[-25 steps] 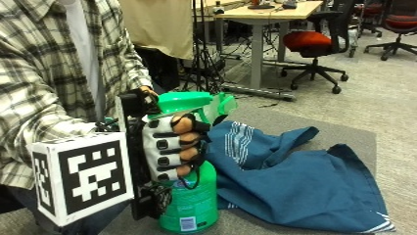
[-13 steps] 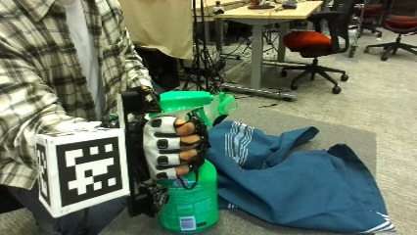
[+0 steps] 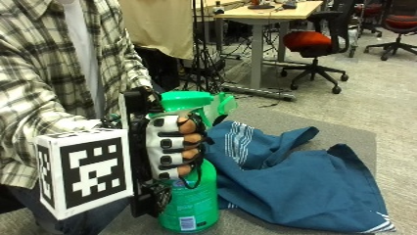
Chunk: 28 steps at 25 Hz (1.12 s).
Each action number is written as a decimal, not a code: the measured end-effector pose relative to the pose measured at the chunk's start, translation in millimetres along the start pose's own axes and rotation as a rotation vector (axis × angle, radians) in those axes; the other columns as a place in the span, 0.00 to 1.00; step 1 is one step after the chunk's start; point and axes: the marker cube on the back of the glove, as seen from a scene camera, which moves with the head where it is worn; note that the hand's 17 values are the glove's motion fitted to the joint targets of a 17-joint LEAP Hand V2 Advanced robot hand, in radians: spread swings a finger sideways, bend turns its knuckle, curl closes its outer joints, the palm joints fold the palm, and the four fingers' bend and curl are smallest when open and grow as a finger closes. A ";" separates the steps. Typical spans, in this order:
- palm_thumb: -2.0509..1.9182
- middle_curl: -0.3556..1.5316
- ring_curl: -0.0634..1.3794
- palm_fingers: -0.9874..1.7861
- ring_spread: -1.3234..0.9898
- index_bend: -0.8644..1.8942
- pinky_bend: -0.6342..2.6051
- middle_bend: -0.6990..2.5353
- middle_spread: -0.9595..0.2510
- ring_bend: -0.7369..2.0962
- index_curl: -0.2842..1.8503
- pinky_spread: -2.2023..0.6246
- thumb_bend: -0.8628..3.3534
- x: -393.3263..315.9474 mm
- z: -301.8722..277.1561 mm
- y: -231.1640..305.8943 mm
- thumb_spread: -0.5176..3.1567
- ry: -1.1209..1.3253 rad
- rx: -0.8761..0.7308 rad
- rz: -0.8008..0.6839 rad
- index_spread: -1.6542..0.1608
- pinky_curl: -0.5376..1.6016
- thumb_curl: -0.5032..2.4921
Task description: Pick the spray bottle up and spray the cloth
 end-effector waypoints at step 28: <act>0.79 0.46 0.38 0.83 0.48 0.43 0.33 0.39 0.71 0.45 0.38 0.72 0.20 -62.7 45.8 -36.4 0.18 0.352 -0.495 -0.045 0.81 0.43 0.43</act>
